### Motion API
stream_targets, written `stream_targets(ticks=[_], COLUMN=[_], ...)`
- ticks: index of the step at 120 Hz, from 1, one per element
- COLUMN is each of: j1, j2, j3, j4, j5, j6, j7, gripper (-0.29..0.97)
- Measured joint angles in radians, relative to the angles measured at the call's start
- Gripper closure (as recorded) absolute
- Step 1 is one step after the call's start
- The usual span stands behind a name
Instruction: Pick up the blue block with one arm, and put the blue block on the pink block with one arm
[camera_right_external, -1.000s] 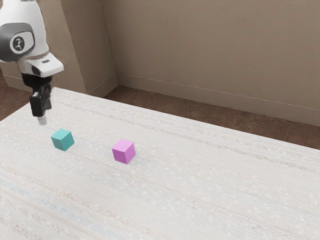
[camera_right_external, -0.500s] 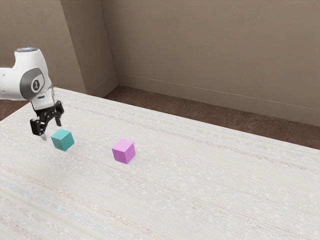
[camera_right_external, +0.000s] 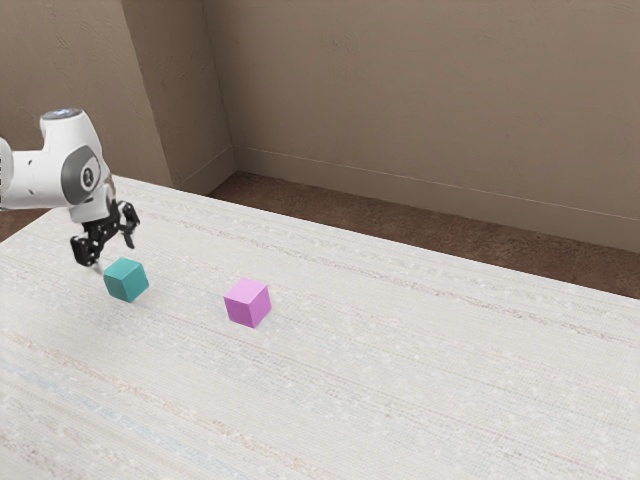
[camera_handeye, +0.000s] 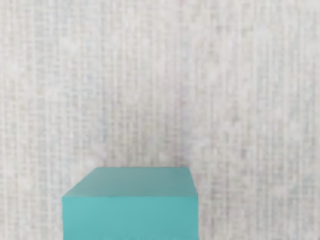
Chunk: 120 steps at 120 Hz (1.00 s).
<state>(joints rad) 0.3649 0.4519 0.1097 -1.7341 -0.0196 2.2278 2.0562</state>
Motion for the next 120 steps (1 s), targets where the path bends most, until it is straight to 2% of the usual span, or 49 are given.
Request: stream_targets(ticks=[51, 76, 84, 97, 104, 120], j1=[0.009, 0.014, 0.014, 0.014, 0.011, 0.007], j2=[0.154, 0.176, 0.180, 0.184, 0.177, 0.069], j3=[-0.001, -0.001, -0.001, -0.001, -0.001, -0.020], j4=[0.107, 0.112, 0.111, 0.111, 0.110, 0.040], j5=[-0.047, -0.072, -0.080, -0.089, -0.092, -0.097], j6=[0.009, 0.010, 0.010, 0.009, 0.009, 0.005], j7=[0.120, 0.153, 0.162, 0.173, 0.177, 0.179], gripper=[0.00, 0.00, 0.06, 0.22, 0.26, 0.33])
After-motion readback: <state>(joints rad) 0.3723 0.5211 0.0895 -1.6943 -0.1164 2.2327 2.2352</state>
